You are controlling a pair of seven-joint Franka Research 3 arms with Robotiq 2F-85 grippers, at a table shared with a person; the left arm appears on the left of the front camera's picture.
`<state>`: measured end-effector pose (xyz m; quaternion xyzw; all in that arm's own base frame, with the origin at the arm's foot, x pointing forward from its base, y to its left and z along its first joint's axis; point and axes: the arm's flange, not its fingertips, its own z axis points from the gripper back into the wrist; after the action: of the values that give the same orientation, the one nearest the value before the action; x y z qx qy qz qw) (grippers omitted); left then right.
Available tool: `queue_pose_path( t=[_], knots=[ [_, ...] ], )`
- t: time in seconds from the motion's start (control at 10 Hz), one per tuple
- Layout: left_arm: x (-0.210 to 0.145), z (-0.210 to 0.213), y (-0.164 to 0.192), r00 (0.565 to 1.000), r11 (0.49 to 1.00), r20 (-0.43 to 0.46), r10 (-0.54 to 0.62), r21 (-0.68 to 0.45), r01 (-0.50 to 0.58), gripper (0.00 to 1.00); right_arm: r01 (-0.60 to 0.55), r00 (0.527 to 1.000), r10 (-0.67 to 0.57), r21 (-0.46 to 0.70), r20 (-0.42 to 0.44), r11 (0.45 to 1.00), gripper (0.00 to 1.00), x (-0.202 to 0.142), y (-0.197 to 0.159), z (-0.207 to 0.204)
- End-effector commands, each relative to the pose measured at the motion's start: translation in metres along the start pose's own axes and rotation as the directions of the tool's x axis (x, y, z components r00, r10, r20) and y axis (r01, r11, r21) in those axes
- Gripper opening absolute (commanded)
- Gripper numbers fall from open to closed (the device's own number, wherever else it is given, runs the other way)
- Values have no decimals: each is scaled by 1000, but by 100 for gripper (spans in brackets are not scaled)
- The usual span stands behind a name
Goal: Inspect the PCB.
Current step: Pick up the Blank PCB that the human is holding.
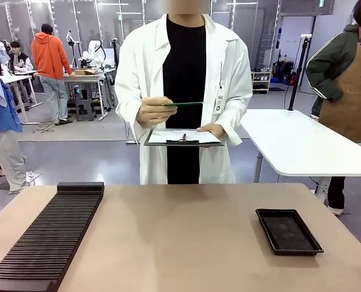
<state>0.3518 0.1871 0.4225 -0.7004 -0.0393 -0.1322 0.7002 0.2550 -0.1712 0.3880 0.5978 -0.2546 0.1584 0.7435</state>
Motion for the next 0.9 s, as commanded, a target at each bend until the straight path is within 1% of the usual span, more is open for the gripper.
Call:
queue_pose_path(
  t=[0.0, 0.1, 0.2, 0.3, 0.8],
  knots=[
    [-40, 21, -14, 994, 997, 69, -82, -4, 82, 100, -19, 1000, 19, 8, 12, 1000, 100, 2, 2, 2],
    [-52, 19, -15, 992, 997, 101, -79, -7, 80, 100, -19, 1000, 19, 8, 12, 1000, 100, 2, 2, 2],
    [-54, 15, -19, 978, 997, 195, -70, -14, 74, 100, -19, 1000, 19, 8, 12, 1000, 100, 2, 2, 2],
    [-42, 15, -3, 995, 998, 78, -59, 5, 59, 100, -19, 1000, 19, 8, 12, 1000, 100, 2, 2, 2],
    [-42, 15, -3, 995, 998, 78, -59, 5, 59, 100, -19, 1000, 19, 8, 12, 1000, 100, 2, 2, 2]
  ],
)
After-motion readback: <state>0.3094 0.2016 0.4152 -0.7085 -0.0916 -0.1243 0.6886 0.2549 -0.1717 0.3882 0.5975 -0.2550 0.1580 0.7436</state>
